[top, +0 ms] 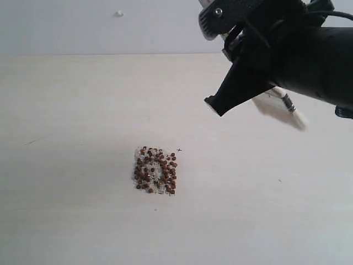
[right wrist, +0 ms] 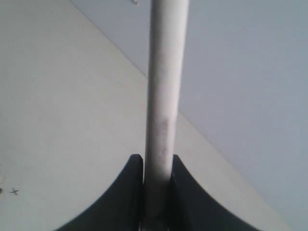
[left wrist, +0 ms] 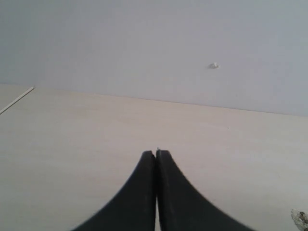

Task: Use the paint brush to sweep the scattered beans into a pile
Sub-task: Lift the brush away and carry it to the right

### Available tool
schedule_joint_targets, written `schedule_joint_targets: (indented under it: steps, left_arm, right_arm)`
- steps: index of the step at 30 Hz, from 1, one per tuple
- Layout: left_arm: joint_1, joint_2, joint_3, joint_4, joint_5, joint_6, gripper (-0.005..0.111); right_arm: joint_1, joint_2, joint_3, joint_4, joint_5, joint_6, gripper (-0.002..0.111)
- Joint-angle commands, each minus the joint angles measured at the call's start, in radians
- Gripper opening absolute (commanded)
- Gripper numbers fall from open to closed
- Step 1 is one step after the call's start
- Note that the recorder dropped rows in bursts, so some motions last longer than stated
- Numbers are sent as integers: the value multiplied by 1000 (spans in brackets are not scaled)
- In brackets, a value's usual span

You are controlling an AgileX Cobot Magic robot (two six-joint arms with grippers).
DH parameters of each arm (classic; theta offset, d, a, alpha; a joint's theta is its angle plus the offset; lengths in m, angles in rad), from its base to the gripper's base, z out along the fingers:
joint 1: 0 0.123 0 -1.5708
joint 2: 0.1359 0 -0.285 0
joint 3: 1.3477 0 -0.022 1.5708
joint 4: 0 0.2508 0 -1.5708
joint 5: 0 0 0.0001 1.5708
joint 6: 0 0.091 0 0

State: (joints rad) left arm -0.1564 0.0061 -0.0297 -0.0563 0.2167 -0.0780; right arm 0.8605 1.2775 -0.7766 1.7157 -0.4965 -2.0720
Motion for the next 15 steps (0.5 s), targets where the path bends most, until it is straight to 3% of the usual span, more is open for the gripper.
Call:
schedule_joint_targets:
  steps: [1, 9, 15]
  left_arm:
    - [-6, -6, 2, -8, -2, -1, 0]
    - [-6, -6, 2, -8, -2, -1, 0]
    - [-6, -6, 2, -8, -2, -1, 0]
  right_arm:
    - [-43, -8, 5, -223, -6, -45, 0]
    - [-151, -6, 5, -961, 40, -45, 0]
    - [-252, -6, 2, -1060, 179, -45, 0]
